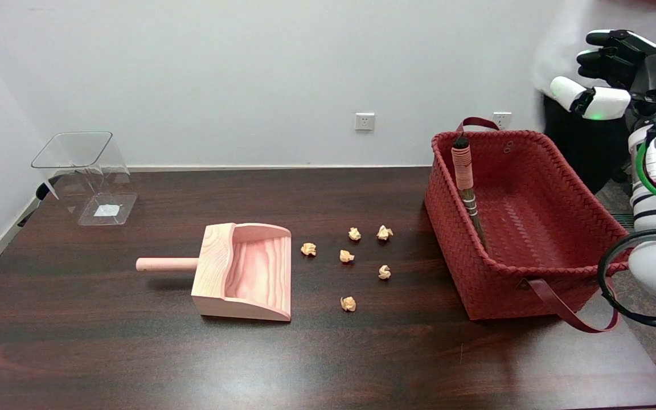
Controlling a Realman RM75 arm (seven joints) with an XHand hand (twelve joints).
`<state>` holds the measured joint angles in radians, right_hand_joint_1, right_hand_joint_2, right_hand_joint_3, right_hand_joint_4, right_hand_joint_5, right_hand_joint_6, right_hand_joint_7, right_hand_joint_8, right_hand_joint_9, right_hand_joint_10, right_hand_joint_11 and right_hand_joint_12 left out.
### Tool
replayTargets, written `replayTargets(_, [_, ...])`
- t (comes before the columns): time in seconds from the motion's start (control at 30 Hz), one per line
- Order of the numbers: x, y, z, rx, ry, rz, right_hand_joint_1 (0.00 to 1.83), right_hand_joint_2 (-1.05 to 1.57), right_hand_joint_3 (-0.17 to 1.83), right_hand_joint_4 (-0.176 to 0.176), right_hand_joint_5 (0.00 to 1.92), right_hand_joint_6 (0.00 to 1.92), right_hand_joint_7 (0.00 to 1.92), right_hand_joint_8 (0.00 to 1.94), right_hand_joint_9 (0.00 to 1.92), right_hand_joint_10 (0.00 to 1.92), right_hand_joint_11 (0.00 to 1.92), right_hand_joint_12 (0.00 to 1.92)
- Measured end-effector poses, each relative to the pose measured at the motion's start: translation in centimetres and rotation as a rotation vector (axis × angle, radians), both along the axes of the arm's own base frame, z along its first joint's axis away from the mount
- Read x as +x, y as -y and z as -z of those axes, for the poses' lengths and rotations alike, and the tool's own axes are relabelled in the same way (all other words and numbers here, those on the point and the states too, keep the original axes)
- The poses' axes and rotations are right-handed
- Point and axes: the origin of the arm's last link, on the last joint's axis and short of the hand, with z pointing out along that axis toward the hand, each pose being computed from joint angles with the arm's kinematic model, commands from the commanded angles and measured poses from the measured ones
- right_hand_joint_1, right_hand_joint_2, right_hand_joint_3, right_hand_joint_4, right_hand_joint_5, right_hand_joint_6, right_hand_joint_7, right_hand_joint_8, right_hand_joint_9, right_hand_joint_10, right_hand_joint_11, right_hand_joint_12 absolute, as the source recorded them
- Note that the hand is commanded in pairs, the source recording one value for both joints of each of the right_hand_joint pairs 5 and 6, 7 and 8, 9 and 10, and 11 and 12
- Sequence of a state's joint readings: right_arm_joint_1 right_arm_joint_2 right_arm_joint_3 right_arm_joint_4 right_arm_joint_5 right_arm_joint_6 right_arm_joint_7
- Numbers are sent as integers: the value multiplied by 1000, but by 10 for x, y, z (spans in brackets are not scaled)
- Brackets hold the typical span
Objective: Pick up the broom by its handle.
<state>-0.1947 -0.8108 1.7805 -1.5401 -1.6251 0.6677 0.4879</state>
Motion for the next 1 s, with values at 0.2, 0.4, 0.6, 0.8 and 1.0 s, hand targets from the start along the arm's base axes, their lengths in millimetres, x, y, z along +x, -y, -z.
replayTargets(0.2, [-2, -1, 0, 0, -9, 6, 1237, -80, 1124, 0, 666, 666, 815, 815, 666, 666, 666, 666])
replayTargets(0.4, [-4, -2, 7, 26, -5, 14, 1236, -149, 1213, 0, 651, 651, 813, 813, 651, 651, 651, 651])
replayTargets(0.6, [-10, -6, 20, 64, 8, 34, 1187, -671, 1666, 0, 340, 340, 556, 556, 340, 340, 340, 340])
replayTargets(0.8, [-19, -16, 31, 95, 25, 62, 1180, -824, 1736, 0, 198, 198, 454, 454, 198, 198, 198, 198])
replayTargets(1.0, [-31, -28, 41, 117, 35, 97, 1180, -826, 1658, 0, 164, 164, 430, 430, 164, 164, 164, 164])
